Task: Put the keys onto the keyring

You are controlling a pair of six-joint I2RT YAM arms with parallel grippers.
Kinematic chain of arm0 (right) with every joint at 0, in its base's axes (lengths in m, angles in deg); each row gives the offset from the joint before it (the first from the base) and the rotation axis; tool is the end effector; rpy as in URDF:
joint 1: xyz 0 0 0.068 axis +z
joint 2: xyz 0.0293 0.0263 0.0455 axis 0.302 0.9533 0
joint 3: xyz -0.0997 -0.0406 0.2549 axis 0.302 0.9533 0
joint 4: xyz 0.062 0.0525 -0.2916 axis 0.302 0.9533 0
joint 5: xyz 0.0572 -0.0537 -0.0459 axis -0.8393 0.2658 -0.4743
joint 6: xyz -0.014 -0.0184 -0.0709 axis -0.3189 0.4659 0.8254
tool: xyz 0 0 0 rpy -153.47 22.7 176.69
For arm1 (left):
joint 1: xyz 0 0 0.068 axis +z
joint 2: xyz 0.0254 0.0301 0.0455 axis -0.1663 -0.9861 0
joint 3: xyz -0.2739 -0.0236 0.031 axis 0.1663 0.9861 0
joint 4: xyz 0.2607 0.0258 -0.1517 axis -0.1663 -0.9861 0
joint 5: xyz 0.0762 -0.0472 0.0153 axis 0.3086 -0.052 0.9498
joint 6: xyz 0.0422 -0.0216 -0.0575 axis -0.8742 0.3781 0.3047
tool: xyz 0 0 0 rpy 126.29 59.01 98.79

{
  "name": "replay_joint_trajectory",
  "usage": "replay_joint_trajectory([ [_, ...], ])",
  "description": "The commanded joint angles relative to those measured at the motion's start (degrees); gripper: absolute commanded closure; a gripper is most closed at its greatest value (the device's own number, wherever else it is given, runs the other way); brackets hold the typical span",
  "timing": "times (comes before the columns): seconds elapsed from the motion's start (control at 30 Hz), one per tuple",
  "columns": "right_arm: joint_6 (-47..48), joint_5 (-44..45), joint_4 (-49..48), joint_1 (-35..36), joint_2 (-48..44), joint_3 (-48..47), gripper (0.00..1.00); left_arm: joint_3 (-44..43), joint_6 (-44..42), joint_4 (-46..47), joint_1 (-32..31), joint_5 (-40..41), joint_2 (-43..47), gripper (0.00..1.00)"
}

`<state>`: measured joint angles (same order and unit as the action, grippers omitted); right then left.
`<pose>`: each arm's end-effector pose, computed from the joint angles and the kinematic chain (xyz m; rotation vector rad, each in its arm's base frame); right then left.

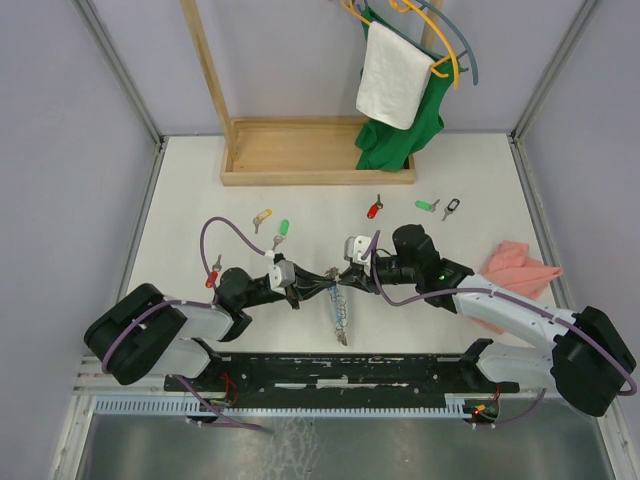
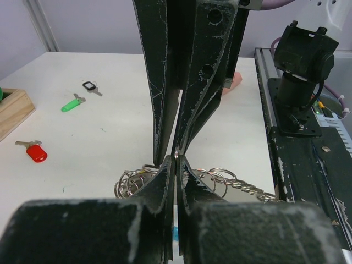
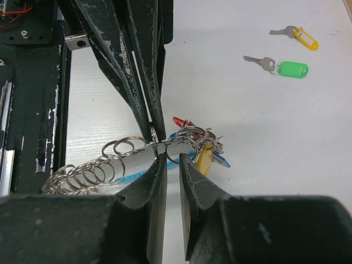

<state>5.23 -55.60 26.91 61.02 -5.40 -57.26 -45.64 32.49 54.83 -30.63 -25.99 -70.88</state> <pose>0.1966 0.2359 0.2093 -1.3845 1.5059 0.8861 0.1626 -0.1891 0.1543 1.0162 1.1136 -1.0711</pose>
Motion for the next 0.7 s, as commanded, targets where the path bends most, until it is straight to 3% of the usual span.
replay_joint_trajectory([
  [0.0,-0.85,-4.12,-3.33,-0.02,0.15,-0.79,0.78,-0.46,1.33,5.93,0.26,0.41,0.11,0.97],
  [0.27,0.57,-3.73,0.34,-0.02,-0.60,-1.12,0.76,-0.37,0.88,5.07,0.22,2.81,0.17,0.97],
  [0.67,-1.86,-6.12,-1.96,0.01,-0.77,-1.81,0.76,-0.28,0.70,5.07,0.22,2.37,0.35,0.97],
])
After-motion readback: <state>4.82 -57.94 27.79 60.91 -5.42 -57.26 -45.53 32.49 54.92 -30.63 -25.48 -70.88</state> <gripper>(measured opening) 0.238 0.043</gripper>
